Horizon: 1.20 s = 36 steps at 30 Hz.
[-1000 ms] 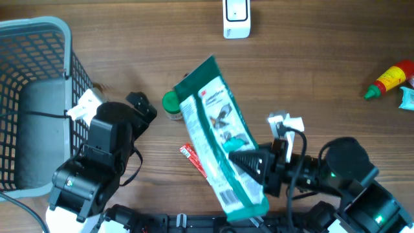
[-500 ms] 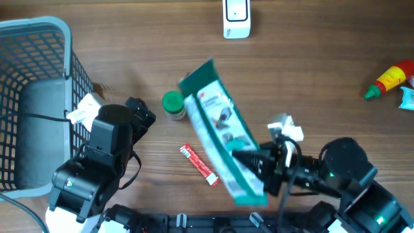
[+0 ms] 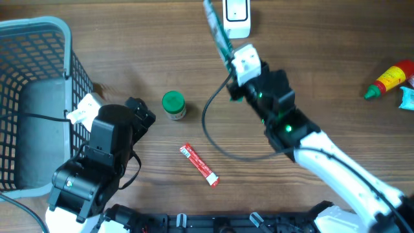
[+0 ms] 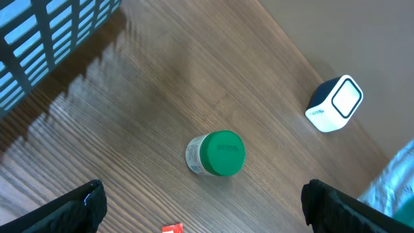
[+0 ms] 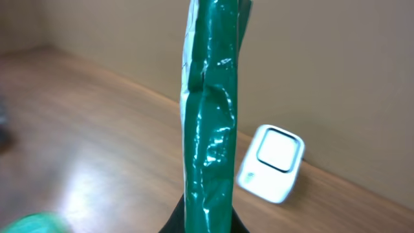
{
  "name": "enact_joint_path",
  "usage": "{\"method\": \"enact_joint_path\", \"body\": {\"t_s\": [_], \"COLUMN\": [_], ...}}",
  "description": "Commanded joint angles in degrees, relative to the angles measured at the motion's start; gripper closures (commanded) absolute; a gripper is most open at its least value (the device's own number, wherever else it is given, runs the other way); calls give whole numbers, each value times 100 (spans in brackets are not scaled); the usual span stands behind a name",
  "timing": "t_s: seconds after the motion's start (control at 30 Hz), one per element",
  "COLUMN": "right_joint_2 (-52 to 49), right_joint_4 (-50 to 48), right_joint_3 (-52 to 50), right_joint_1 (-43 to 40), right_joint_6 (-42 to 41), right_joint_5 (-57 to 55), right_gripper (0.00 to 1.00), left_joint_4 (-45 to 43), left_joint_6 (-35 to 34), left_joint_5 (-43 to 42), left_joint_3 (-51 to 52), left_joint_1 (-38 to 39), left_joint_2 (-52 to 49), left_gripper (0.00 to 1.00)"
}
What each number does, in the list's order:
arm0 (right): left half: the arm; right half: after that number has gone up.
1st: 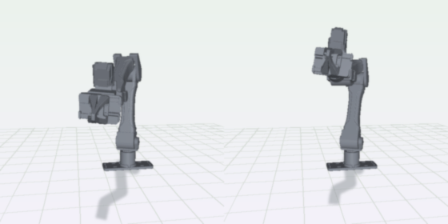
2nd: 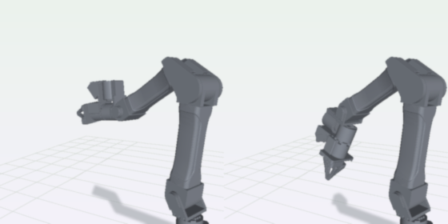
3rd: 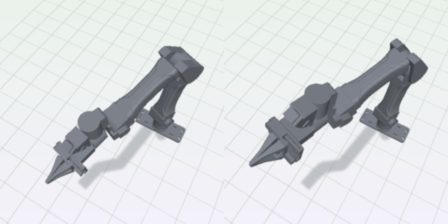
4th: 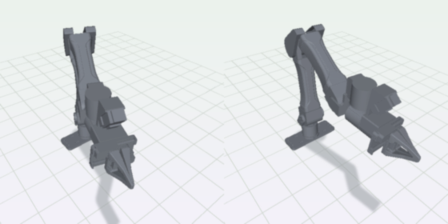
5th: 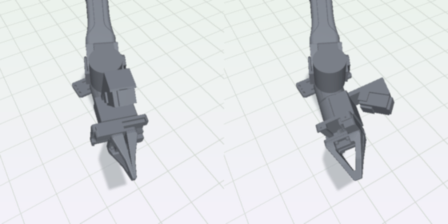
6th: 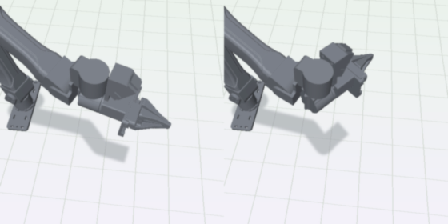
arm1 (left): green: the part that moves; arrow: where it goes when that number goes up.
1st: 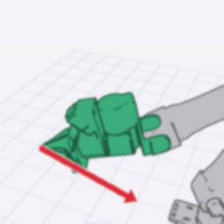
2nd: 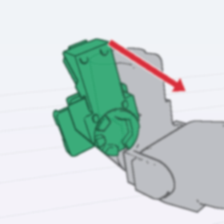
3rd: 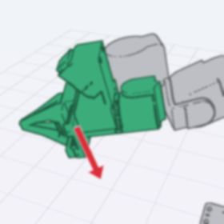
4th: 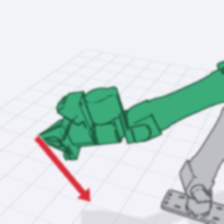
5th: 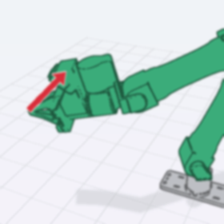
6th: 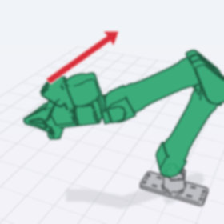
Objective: Scan the item barcode
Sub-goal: 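Raise the glove pack in front of the white scanner, then carry the glove pack to the right table edge and release it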
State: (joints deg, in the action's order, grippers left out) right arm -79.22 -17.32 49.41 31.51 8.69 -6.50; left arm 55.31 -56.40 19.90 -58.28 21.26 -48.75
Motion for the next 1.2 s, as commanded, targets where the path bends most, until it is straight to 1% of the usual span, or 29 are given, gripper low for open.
{"method": "enact_joint_path", "body": {"t_s": [0.0, 0.03, 0.1, 0.13, 0.17, 0.2, 0.27, 0.3, 0.37, 0.4, 0.43, 0.5, 0.53, 0.57, 0.6, 0.63, 0.67, 0.7, 0.73, 0.77, 0.8, 0.83, 0.87, 0.9, 0.93, 0.97, 1.1, 1.17], "right_joint_2": [-369, -396, -426, -424, -407, -407, -409, -409, -409, -409, -409, -409, -409, -415, -415, -422, -424, -442, -494, -566, -640, -688, -785, -896, -999, -1071, -1137, -1137], "right_joint_4": [-33, -120, -225, -162, -240, -435, -911, -1119, -1248, -1397, -1574, -2667, -3504, -4264, -4859, -5139, -5097, -4964, -4618, -4039, -3126, -2455, -1790, -1440, -1283, -1222, -1137, -879], "right_joint_3": [503, 590, 732, 813, 951, 970, 970, 970, 970, 970, 970, 970, 970, 970, 970, 960, 883, 835, 809, 809, 811, 811, 811, 811, 811, 811, 828, 916], "right_joint_1": [-678, -911, -1305, -1497, -1888, -2103, -2494, -2741, -3062, -3139, -3150, -3119, -3115, -3115, -3115, -3104, -3097, -3077, -3056, -3056, -3056, -3053, -3032, -2986, -2927, -2868, -2492, -2282], "right_joint_6": [-487, -518, -702, -1067, -2758, -3910, -5812, -6959, -8559, -8946, -9062, -9110, -8863, -8345, -7630, -6815, -6013, -5241, -4179, -3311, -2594, -2205, -1676, -1379, -1163, -977, -205, 295], "right_joint_5": [1139, 1989, 3235, 3882, 5075, 5737, 6830, 7438, 8234, 8509, 8638, 9001, 9200, 9425, 9748, 9958, 9927, 9873, 9871, 9648, 8946, 8212, 7187, 6229, 5536, 5230, 5145, 4999], "right_gripper": [96, 96, 96, 96, 95, 96, 96, 96, 96, 96, 96, 96, 96, 95, 96, 96, 95, 96, 96, 96, 96, 96, 96, 96, 96, 96, 96, 96], "left_joint_4": [7, 7, 7, 7, 7, 7, 7, 7, 7, 7, 7, 7, 7, 7, 7, 7, 7, 7, 7, 7, 7, 7, 7, 7, 7, 7, 7, 7], "left_joint_6": [70, 70, 70, 70, 70, 70, 70, 70, 70, 70, 70, 70, 70, 70, 70, 70, 70, 70, 70, 70, 70, 70, 70, 70, 70, 70, 70, 70], "left_joint_5": [116, 116, 116, 116, 116, 116, 116, 116, 116, 116, 116, 116, 116, 116, 116, 116, 116, 116, 116, 116, 116, 116, 116, 116, 116, 116, 116, 116], "left_joint_3": [-98, -98, -98, -98, -98, -98, -98, -98, -98, -98, -98, -98, -98, -98, -98, -98, -98, -98, -98, -98, -98, -98, -98, -98, -98, -98, -98, -98], "left_joint_1": [-15, -17, -15, -15, -17, -17, -17, -15, -15, -15, -15, -17, -17, -17, -17, -17, -17, -17, -17, -17, -17, -15, -17, -15, -17, -15, -15, -17], "left_joint_2": [22, 22, 22, 22, 22, 22, 22, 22, 22, 22, 22, 22, 22, 22, 22, 22, 22, 22, 22, 22, 22, 22, 22, 22, 22, 22, 22, 22], "left_gripper": [0, 0, 0, 0, 0, 0, 0, 0, 0, 0, 0, 0, 0, 0, 0, 0, 0, 0, 0, 0, 0, 0, 0, 0, 0, 0, 0, 0]}}
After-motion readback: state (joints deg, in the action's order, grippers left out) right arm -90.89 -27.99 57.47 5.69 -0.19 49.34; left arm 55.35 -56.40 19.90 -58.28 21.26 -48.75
